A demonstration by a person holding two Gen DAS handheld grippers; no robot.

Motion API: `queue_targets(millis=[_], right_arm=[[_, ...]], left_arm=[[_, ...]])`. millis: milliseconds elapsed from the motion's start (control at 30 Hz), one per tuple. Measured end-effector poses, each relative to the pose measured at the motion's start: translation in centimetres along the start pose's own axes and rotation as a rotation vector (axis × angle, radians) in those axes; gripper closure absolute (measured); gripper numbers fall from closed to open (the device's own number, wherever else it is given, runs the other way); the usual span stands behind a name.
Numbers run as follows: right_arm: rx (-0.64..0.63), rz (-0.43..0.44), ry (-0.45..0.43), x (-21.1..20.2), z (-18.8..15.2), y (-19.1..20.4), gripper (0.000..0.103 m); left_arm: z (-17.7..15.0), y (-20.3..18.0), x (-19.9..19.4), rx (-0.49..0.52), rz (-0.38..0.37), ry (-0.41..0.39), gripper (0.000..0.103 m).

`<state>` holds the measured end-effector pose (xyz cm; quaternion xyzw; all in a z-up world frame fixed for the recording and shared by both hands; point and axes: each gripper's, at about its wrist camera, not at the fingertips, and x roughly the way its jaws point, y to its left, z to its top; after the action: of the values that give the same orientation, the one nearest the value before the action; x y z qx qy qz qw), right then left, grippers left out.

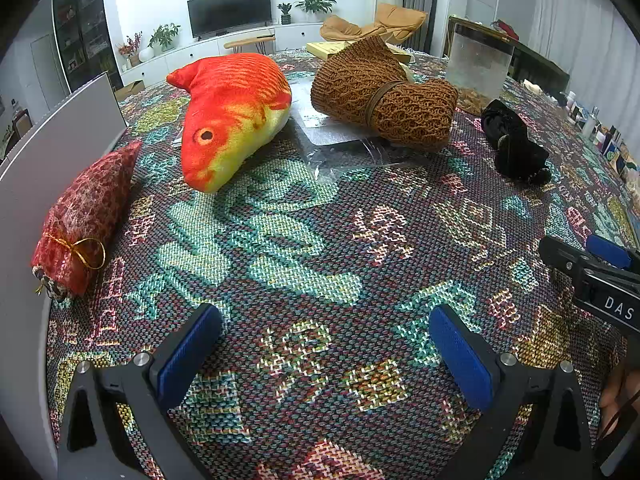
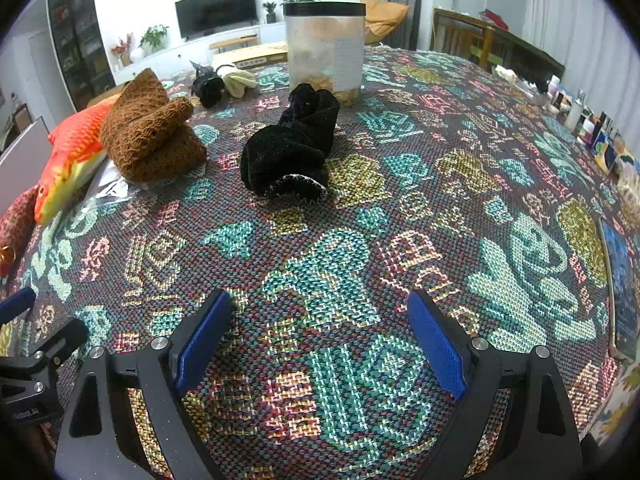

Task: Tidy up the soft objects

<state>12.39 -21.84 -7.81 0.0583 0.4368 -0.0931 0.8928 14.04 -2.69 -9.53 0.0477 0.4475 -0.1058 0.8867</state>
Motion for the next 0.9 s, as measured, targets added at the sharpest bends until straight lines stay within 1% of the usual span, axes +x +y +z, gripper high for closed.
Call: queue_targets(millis=[700, 833, 900], right_arm=[[0.0, 0.0, 0.0, 0.0, 0.0, 0.0, 0.012], [0.0, 0.0, 0.0, 0.0, 0.0, 0.0, 0.012], [0.0, 0.0, 0.0, 0.0, 0.0, 0.0, 0.012]], left_arm=[[0.0, 0.0, 0.0, 0.0, 0.001, 0.0, 0.0], [-0.8, 0.1, -0.9, -0.007, 0.035, 0.011, 0.0], [-1.6, 0.5, -1.9, -0.027, 0.035, 0.006, 0.0]])
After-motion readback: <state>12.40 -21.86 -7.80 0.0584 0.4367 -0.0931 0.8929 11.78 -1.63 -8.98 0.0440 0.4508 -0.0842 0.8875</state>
